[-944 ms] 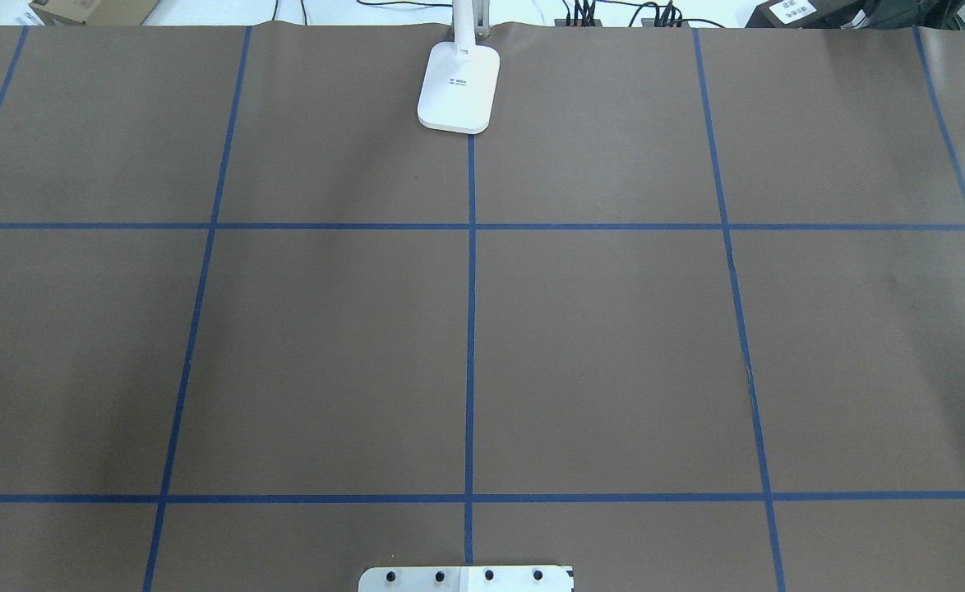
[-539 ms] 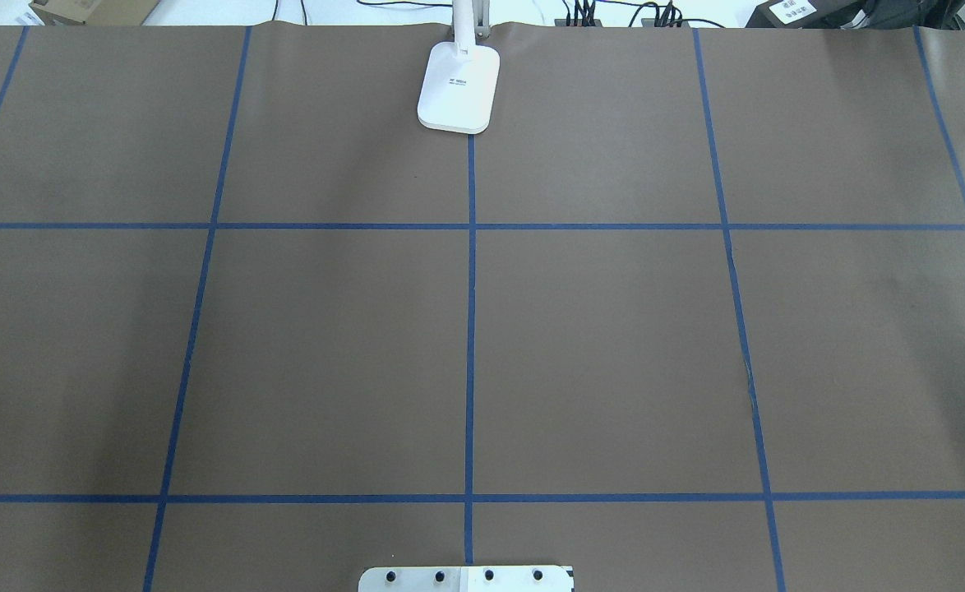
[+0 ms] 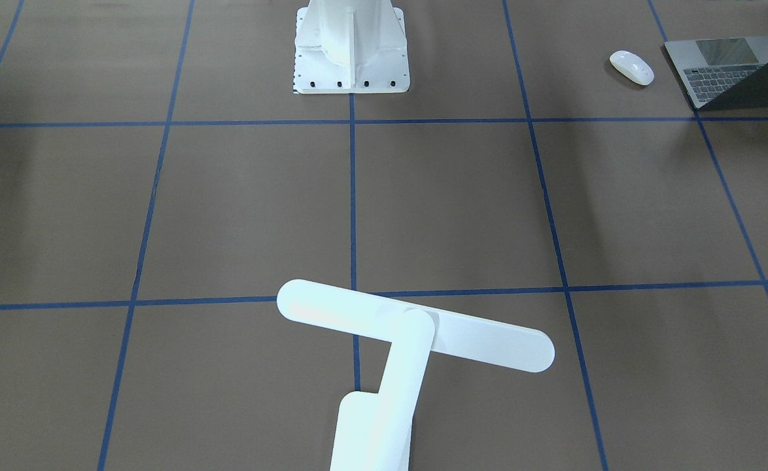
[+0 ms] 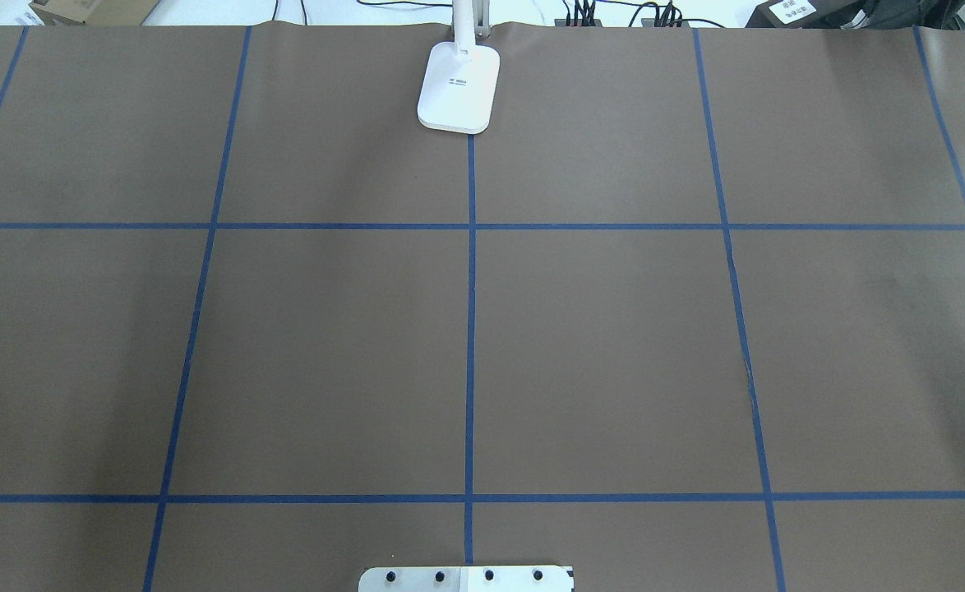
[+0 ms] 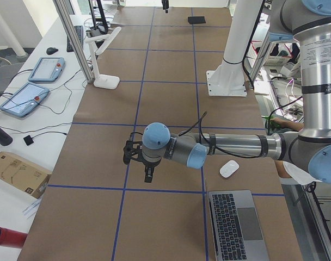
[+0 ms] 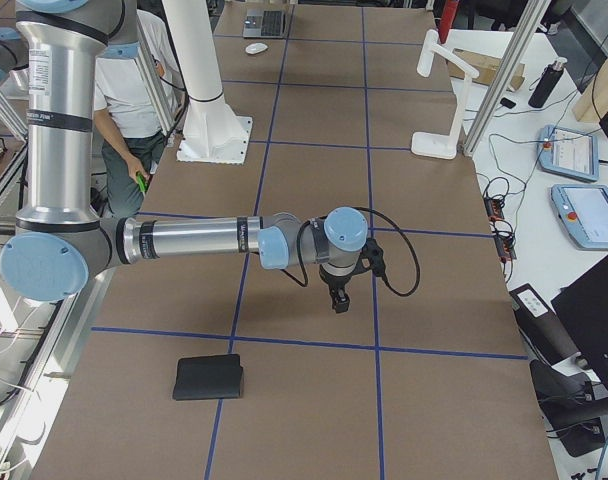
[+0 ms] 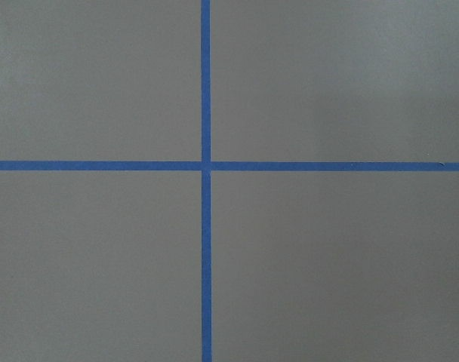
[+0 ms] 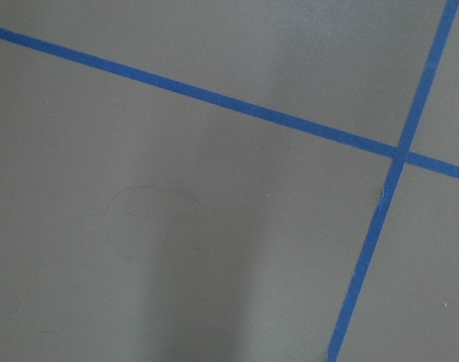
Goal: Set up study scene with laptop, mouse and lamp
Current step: 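Grasp the open grey laptop off the table with the left gripper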
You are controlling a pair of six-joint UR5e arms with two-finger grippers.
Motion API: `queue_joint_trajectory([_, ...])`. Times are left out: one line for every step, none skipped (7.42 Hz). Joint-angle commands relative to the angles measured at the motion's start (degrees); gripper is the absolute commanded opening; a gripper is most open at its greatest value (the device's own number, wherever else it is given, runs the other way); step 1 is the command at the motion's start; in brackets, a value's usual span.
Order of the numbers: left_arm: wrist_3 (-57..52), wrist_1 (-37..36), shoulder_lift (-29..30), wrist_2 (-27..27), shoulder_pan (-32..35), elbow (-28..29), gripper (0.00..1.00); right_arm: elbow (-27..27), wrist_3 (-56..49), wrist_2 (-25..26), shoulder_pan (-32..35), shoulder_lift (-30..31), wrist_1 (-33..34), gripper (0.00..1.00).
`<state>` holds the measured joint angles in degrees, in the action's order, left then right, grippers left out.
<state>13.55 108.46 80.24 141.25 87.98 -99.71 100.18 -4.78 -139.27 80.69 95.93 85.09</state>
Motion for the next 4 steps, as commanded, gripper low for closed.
queue_joint_trajectory([0.2,0.3,-1.1,1.6,0.0,-1.0,1.00,0.5,0.3,0.3,-0.1,0.4,0.0,0.99])
queue_joint_trajectory([0.3,-0.1,-1.4,1.7,0.1,-3.0,1.00,0.5,0.3,0.4,-0.1,0.5,0.0,0.99])
queue_joint_trajectory([0.3,-0.4,-0.4,2.0,-0.1,-4.0,1.00,-2.8,0.2,-0.2,-0.1,-0.2,-0.4,0.99])
queue_joint_trajectory([0.3,-0.4,-1.2,2.2,0.0,-4.9,1.00,-4.5,0.0,-0.1,-0.2,-0.4,-3.8,0.99])
